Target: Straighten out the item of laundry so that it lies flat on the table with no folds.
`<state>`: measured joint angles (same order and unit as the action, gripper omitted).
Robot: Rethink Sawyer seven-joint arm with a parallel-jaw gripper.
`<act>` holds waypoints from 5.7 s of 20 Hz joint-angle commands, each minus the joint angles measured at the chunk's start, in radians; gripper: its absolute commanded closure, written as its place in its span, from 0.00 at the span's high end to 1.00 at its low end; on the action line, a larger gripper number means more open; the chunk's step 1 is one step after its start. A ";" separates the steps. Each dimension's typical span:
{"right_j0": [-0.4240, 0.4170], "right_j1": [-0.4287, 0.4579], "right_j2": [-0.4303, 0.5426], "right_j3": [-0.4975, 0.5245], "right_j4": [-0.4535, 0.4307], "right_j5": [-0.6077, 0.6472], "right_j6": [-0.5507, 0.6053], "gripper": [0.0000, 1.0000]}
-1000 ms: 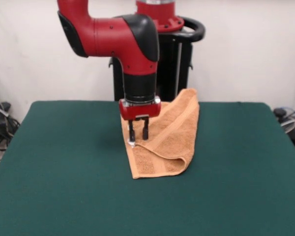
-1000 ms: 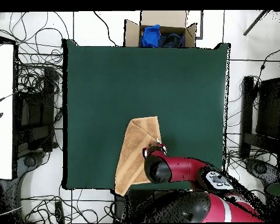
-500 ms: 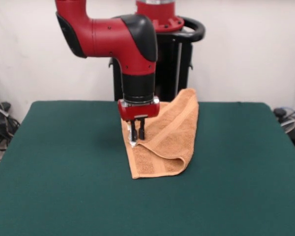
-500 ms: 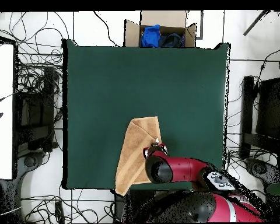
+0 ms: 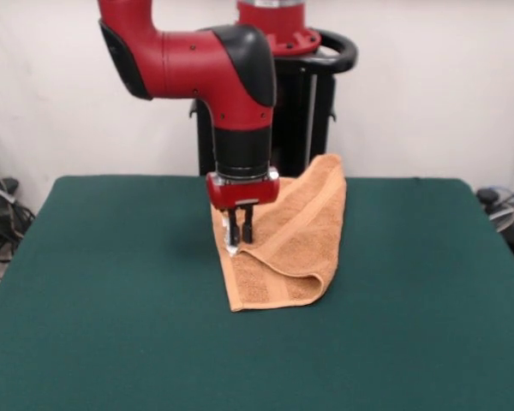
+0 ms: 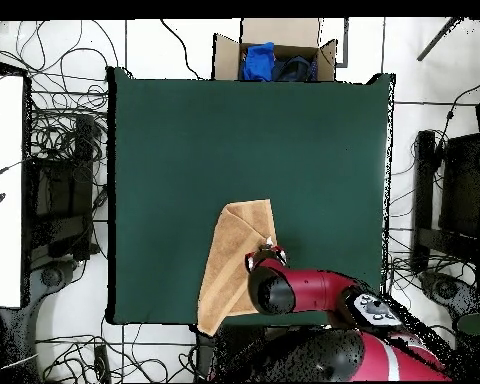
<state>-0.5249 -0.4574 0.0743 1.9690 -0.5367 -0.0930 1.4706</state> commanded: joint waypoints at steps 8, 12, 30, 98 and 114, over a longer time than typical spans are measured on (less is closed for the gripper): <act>0.071 -0.138 0.011 0.047 0.037 0.054 0.164 0.00; 0.079 -0.158 0.009 0.057 0.046 0.068 0.165 0.00; 0.055 -0.190 0.033 0.064 0.037 0.084 0.142 1.00; 0.018 -0.046 0.015 -0.046 -0.010 0.055 0.106 1.00; -0.022 -0.051 0.042 -0.067 -0.031 0.084 0.071 1.00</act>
<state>-0.5350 -0.5332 0.0717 2.0125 -0.5443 -0.0926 1.4706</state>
